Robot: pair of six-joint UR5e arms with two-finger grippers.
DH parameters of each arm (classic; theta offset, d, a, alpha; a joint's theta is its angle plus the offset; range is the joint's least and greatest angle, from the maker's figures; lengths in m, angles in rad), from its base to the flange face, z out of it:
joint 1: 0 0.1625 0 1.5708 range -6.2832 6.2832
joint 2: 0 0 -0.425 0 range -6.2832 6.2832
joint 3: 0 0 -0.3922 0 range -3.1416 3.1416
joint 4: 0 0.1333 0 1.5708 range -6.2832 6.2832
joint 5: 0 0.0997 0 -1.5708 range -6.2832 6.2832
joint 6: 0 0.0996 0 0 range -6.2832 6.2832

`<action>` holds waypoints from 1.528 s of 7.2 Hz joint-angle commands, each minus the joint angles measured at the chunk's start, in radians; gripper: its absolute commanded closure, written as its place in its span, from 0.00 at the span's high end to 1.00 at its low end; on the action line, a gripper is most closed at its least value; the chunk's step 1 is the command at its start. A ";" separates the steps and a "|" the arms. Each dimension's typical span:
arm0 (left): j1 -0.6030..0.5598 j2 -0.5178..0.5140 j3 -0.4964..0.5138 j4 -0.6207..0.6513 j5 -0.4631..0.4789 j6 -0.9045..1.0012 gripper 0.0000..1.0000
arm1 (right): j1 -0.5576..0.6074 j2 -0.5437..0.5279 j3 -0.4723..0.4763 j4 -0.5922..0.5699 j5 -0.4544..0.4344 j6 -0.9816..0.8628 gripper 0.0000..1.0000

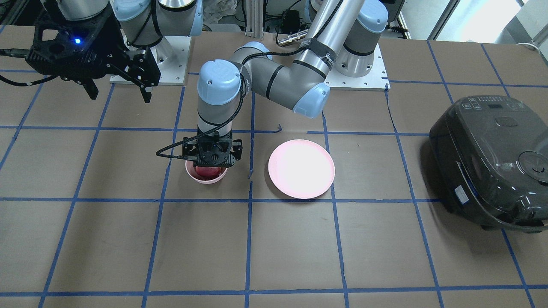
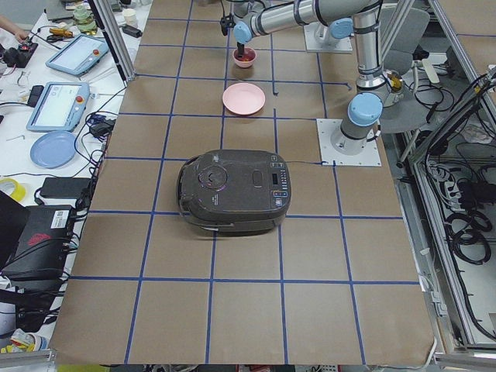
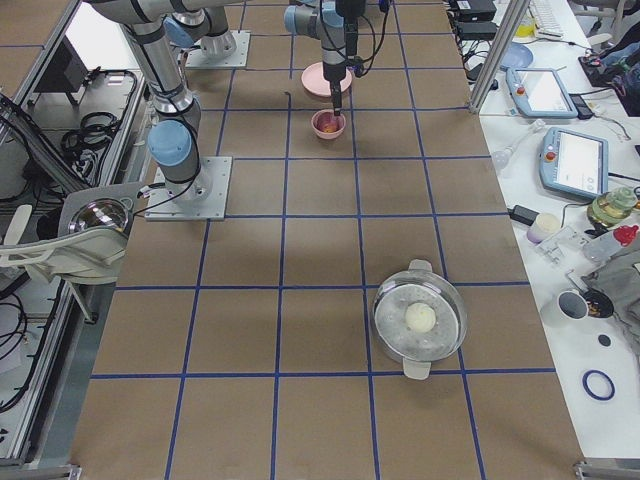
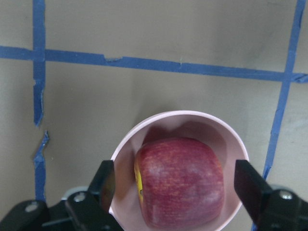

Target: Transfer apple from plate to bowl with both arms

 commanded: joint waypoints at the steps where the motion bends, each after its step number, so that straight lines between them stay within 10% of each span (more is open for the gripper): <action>1: 0.109 0.145 -0.020 -0.155 0.031 0.188 0.97 | -0.001 0.000 0.000 0.000 -0.001 0.000 1.00; 6: 0.465 0.466 0.006 -0.548 0.043 0.459 0.97 | -0.001 0.000 0.000 -0.002 -0.001 -0.002 1.00; 11: 0.523 0.501 0.026 -0.604 0.114 0.462 0.99 | 0.002 -0.002 0.000 -0.005 -0.001 -0.002 1.00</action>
